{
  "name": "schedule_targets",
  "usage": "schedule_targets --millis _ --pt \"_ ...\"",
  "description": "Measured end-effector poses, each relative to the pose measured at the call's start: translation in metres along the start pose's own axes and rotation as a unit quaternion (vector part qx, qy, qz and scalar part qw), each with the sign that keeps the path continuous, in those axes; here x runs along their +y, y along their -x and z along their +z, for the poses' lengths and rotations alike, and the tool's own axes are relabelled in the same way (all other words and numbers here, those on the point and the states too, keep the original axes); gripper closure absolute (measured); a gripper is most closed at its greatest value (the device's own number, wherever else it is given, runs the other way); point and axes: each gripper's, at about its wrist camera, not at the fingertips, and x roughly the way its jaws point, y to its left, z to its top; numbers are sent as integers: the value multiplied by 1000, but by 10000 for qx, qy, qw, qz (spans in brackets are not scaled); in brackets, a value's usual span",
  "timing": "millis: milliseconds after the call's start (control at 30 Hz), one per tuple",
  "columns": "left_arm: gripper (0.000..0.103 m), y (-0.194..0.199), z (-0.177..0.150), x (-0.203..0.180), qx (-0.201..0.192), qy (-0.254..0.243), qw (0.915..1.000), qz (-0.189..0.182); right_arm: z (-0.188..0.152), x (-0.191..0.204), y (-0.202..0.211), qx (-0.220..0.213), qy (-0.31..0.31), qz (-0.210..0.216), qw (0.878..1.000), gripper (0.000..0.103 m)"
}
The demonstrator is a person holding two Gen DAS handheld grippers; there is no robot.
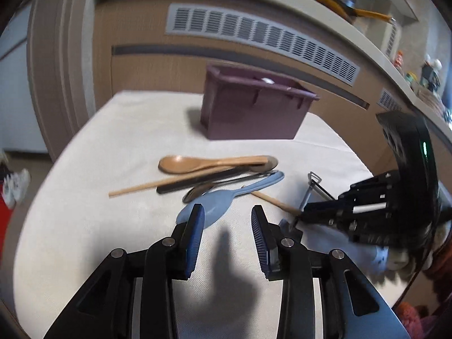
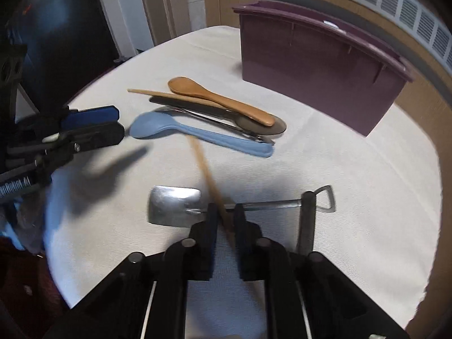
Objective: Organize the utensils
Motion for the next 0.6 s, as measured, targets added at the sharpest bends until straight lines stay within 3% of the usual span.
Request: schedule_targets --millis 167,267,300,433,500,600 --pt "67 -4 1 -7 63 -153 9999 -16 -2 -51 37 -675 -1199 210 9903 99" --pt "67 -10 3 -10 160 -140 9997 120 -10 -70 42 -703 -1537 168 9855 99" --pt "67 -11 3 -11 180 -153 9996 177 -14 -69 42 -663 -1459 88 9870 94" --pt "67 -14 5 -9 217 -113 9992 300 -15 -42 30 -253 -619 360 9971 92" --pt "67 -12 6 -5 210 -39 9991 363 -8 -27 24 -168 -136 200 9996 84" --pt "67 -10 5 2 221 54 9987 452 3 -9 8 50 428 -132 9990 81"
